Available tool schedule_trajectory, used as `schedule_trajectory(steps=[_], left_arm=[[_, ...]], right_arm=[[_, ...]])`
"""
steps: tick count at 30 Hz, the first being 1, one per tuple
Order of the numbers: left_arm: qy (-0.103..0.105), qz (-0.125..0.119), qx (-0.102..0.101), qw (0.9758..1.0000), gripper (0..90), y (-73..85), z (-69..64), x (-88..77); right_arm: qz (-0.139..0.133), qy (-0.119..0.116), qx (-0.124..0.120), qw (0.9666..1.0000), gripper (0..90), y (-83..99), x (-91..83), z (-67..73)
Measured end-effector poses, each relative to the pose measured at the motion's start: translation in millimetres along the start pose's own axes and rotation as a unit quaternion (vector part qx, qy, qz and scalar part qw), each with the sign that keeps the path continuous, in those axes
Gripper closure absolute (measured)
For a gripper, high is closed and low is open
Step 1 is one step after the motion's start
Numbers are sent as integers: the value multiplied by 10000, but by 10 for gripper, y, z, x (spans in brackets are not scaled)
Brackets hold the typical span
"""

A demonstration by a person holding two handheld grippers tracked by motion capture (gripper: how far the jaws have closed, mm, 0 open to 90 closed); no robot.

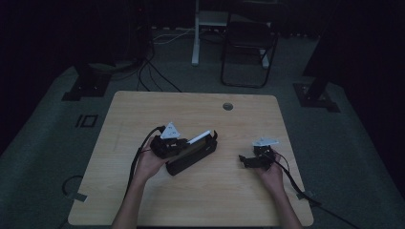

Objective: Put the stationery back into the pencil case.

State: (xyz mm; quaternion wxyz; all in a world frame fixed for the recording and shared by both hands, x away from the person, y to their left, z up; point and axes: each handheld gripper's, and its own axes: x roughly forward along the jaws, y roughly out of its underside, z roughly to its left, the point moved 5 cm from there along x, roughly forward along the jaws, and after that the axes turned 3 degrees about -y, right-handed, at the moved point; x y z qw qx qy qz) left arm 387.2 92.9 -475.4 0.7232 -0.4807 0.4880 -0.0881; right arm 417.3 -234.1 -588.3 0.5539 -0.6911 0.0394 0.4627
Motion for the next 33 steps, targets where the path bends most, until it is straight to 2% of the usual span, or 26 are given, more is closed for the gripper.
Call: schedule_trajectory(steps=[13, 33], left_arm=[[-38, 80, -61, 9999, 785, 76, -5, 30], [-78, 249, 14, 9997, 783, 126, -43, 111]], right_arm=[[1, 1, -5, 10000, 141, 0, 0, -1], [0, 2, -7, 10000, 141, 0, 0, -1]])
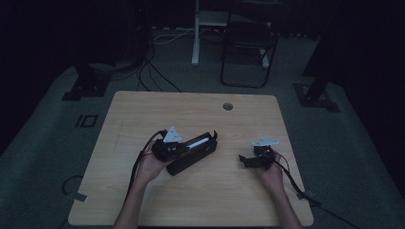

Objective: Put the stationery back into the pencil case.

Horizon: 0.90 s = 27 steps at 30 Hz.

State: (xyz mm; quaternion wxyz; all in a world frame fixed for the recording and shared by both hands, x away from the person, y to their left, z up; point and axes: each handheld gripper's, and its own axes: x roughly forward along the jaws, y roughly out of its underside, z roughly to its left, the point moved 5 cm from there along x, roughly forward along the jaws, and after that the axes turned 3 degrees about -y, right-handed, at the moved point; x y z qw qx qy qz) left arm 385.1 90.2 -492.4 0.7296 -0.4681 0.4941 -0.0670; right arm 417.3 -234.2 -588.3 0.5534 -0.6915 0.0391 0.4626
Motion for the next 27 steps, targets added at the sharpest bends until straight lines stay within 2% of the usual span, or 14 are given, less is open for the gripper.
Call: schedule_trajectory(steps=[18, 27], left_arm=[[-37, 79, 24, 10000, 773, -25, -8, 101], [-59, 96, -8, 9999, 645, -21, 6, 86]], right_arm=[[1, 0, -1, 10000, 141, 0, 0, 0], [1, -1, 1, 10000, 141, 0, 0, 0]])
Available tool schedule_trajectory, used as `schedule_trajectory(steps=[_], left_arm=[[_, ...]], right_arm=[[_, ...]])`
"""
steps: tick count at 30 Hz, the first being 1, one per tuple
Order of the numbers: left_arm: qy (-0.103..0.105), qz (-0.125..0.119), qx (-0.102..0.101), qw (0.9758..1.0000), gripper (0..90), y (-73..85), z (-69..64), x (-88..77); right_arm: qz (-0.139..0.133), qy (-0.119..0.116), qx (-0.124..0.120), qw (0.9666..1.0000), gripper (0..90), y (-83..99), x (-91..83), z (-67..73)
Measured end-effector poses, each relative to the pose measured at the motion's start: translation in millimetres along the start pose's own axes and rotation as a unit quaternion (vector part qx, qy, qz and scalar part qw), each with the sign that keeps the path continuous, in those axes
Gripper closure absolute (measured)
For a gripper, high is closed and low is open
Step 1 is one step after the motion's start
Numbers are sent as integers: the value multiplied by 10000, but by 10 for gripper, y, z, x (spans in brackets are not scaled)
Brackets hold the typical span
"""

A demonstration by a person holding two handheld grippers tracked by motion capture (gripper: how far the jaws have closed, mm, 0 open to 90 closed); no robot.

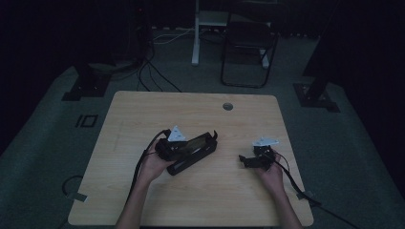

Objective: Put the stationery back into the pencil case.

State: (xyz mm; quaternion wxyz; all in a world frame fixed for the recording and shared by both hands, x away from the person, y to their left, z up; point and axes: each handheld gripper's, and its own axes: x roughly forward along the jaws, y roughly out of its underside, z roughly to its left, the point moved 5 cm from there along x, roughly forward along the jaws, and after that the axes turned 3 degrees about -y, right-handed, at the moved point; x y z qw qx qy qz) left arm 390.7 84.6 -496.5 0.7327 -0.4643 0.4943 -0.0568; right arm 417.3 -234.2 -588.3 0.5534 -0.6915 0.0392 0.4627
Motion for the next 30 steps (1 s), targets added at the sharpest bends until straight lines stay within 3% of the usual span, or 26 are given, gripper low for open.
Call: schedule_trajectory(steps=[14, 20, 30], left_arm=[[-121, -147, 14, 9998, 569, -7, 139, -261], [-191, -275, -154, 9993, 552, 99, 288, -398], [-308, -255, -332, 9986, 535, 263, 446, -448]], right_arm=[[-2, 1, 1, 10000, 141, 0, 0, 0], [-1, 1, 0, 10000, 141, 0, 0, 0], [0, 1, -1, 10000, 141, 0, 0, 0]])
